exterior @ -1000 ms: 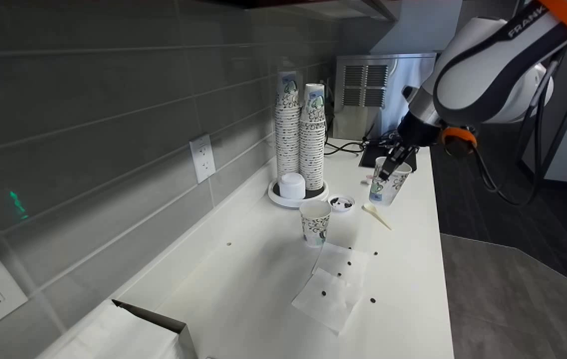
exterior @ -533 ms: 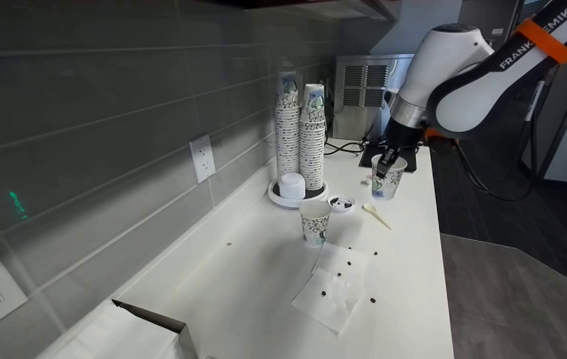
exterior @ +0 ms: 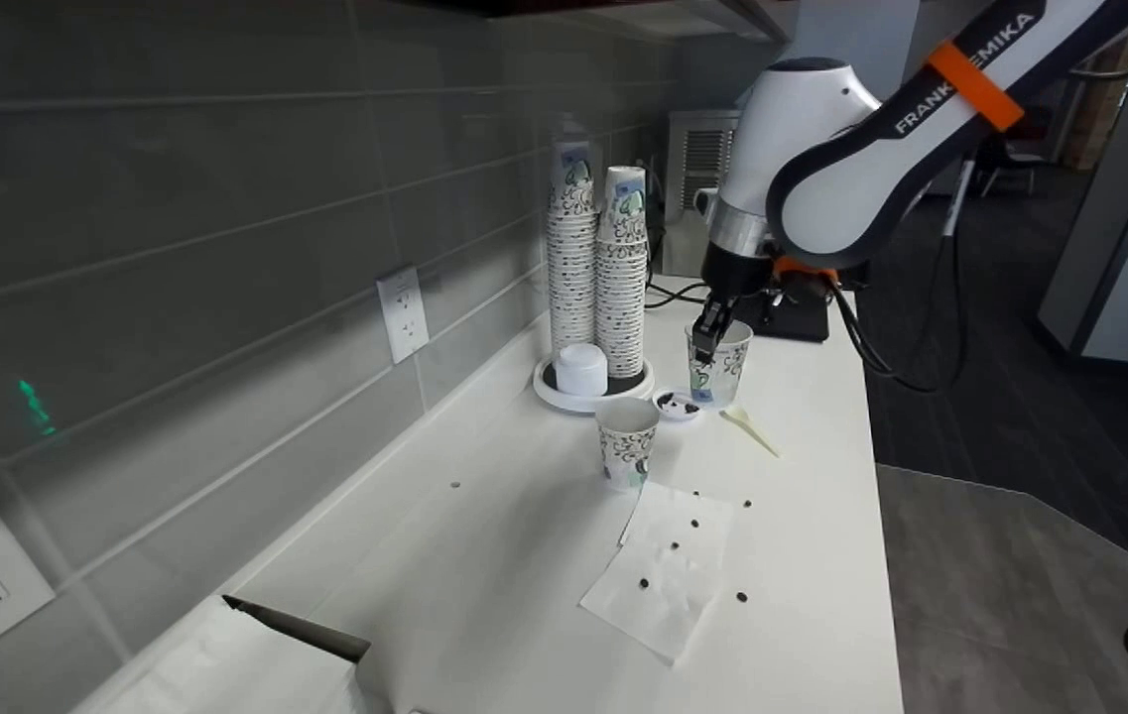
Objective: Pour the contents from the right cup onto the paper towel
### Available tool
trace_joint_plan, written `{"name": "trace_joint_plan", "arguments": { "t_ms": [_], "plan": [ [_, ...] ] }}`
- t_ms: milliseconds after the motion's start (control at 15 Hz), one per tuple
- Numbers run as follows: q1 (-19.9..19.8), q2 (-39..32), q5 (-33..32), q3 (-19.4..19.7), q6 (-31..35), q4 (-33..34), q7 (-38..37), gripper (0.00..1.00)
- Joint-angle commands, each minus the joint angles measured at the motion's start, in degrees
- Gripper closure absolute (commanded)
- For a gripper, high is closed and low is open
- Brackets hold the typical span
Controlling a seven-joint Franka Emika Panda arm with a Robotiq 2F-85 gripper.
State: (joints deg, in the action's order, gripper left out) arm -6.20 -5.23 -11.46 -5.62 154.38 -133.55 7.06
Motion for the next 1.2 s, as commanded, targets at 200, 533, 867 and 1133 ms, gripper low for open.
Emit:
{"name": "trace_joint_plan", "arguments": {
  "t_ms": [200,533,867,1133],
  "plan": [
    [1.6,-8.95,8.67,1.22,1.04,7.25,5.85,0.99],
    [1.18,-13.73,10.72,1.06,1.77,10.89,7.06,0.99],
    [1.03,-17.26,10.71,0.81,3.37,13.26,7.03,0.99],
    [1.12,-19.48,10.16,0.83,6.78,14.16,6.27,0.99]
  ]
}}
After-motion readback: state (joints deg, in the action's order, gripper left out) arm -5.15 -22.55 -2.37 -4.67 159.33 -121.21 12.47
